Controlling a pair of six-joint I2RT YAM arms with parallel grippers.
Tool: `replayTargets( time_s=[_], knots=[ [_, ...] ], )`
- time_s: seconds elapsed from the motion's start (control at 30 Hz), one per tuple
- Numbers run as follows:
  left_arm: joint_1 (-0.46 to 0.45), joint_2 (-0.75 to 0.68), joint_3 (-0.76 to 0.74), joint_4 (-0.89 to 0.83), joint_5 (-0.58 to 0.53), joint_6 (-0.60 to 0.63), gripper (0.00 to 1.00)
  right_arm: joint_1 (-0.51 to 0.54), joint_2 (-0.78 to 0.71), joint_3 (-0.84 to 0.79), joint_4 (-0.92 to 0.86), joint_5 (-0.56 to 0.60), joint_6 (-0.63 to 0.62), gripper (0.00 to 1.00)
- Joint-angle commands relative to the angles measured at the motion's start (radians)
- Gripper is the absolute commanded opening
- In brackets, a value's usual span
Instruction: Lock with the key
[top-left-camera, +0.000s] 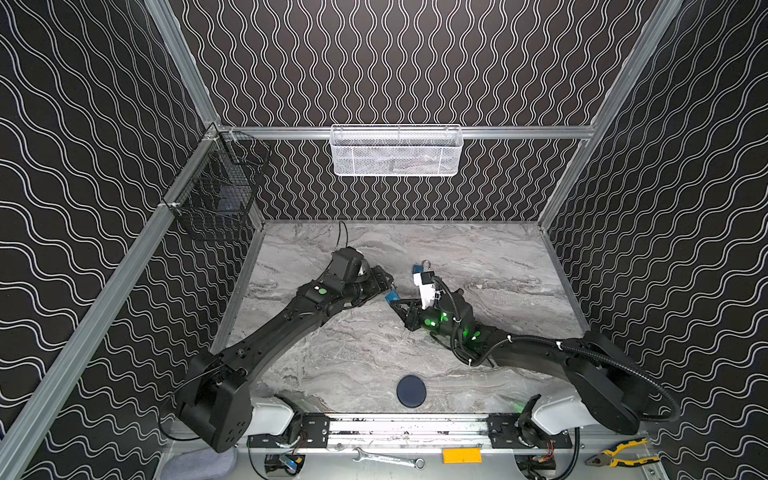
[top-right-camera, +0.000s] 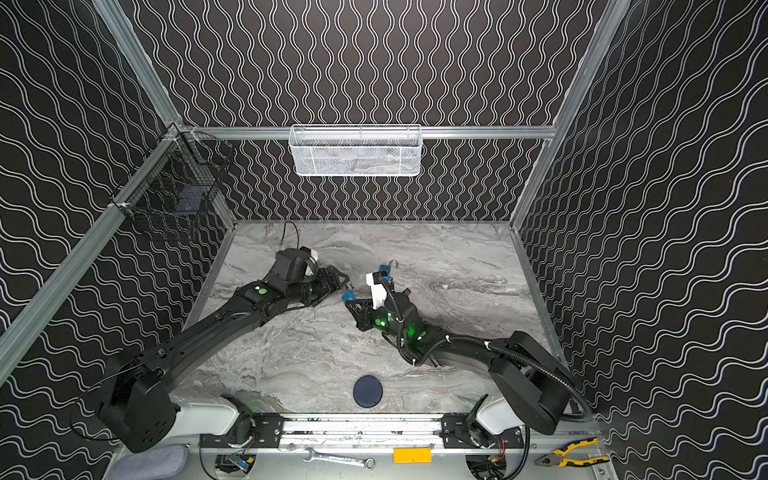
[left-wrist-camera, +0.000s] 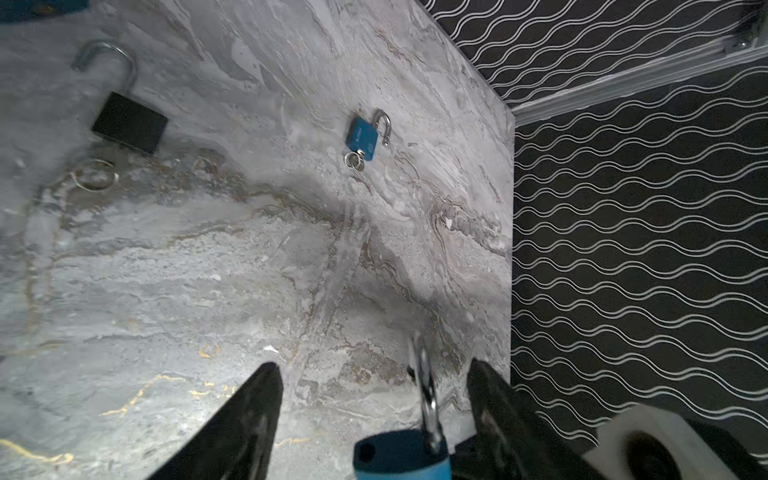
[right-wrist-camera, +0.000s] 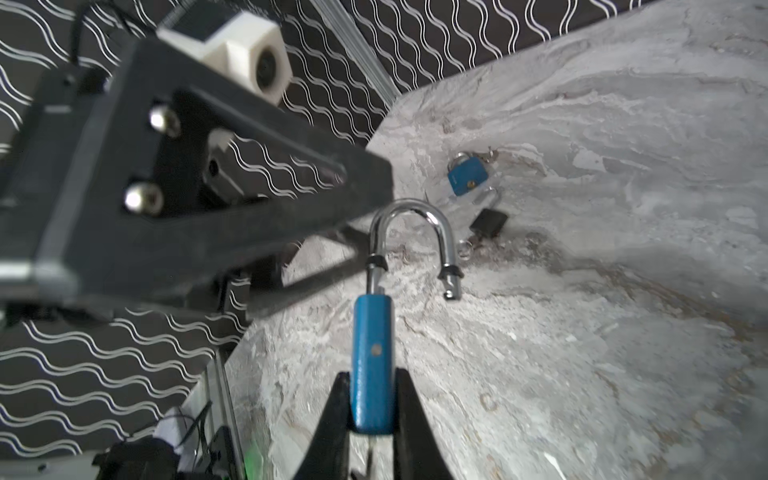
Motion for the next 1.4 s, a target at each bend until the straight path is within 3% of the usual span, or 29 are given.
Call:
replayTargets(
  time_s=[0.0,0.4,0.97,1.37],
  knots=[
    [0.015,0.031,0.013,-0.014,-0.03,0.063,0.75,-0.004,-0.023,-0.03,-0.027,-0.061,-0.009,0.0],
    [0.025,0.219,0.082,0.022,0.098,0.122,0.7,-0.003,-0.066,-0.031,-0.116,-0.092,-0.042,0.0],
    [0.043,0.186,0.007,0.065,0.191,0.121,0.64,-0.087,-0.023,-0.002,-0.082,-0.131,-0.024,0.0],
    [0.061,0.152,-0.061,0.186,0.307,0.105,0.59,-0.167,-0.021,-0.035,-0.012,-0.233,0.028,0.0]
  ],
)
